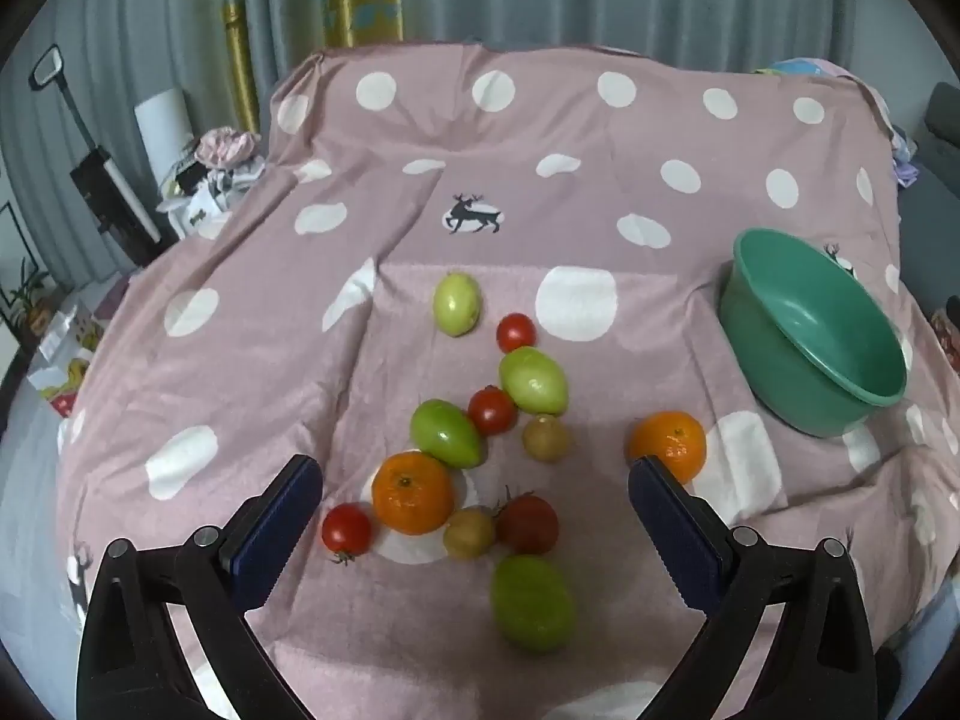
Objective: Organize fruits
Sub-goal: 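Move both tools over the fruit toward the two oranges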
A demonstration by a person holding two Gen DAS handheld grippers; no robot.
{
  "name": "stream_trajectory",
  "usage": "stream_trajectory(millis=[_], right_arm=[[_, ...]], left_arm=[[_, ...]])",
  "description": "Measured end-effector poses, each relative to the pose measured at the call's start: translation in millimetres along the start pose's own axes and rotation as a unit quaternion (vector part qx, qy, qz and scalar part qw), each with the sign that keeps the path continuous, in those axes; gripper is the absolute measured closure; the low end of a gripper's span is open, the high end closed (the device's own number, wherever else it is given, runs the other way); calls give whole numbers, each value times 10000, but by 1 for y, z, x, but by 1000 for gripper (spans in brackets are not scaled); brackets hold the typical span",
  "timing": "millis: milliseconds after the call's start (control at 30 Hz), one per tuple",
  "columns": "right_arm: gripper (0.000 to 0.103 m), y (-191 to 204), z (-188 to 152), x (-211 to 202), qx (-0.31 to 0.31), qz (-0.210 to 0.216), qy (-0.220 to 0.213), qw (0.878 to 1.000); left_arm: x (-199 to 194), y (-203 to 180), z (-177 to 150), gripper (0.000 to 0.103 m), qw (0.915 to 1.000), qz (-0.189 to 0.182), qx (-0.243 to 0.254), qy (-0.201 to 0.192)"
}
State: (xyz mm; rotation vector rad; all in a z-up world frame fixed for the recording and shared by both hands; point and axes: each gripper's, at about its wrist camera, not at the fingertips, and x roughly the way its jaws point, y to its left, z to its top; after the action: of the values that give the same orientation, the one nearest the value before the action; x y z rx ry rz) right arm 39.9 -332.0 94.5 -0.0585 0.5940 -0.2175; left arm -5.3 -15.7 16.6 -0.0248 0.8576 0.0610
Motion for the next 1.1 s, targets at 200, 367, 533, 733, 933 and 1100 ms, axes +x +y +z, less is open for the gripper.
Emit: stream_trajectory(millis=[200, 367, 533, 733, 933, 1100], right_arm=[[0, 83, -10, -31, -535, 2053, 657, 9750], [0, 138, -28, -31, -961, 2668, 998, 9537], [0, 174, -46, -31, -1068, 2954, 1255, 9411], [0, 190, -50, -33, -1122, 3089, 1377, 9343], [0, 193, -49, -34, -1071, 3162, 1408, 9320], [0, 195, -50, -32, -1072, 3112, 1486, 9325]], left_arm=[[-14, 5, -1, 1, 9999, 40, -31, -152], [-20, 13, -5, 1, 9999, 0, -49, -165], [-18, 19, -8, 1, 9998, -93, -113, -107], [-14, 21, -11, 1, 9995, -251, -164, -46], [-9, 23, -13, 1, 9993, -339, -155, 37], [-4, 23, -14, 1, 9988, -471, -144, 77]])
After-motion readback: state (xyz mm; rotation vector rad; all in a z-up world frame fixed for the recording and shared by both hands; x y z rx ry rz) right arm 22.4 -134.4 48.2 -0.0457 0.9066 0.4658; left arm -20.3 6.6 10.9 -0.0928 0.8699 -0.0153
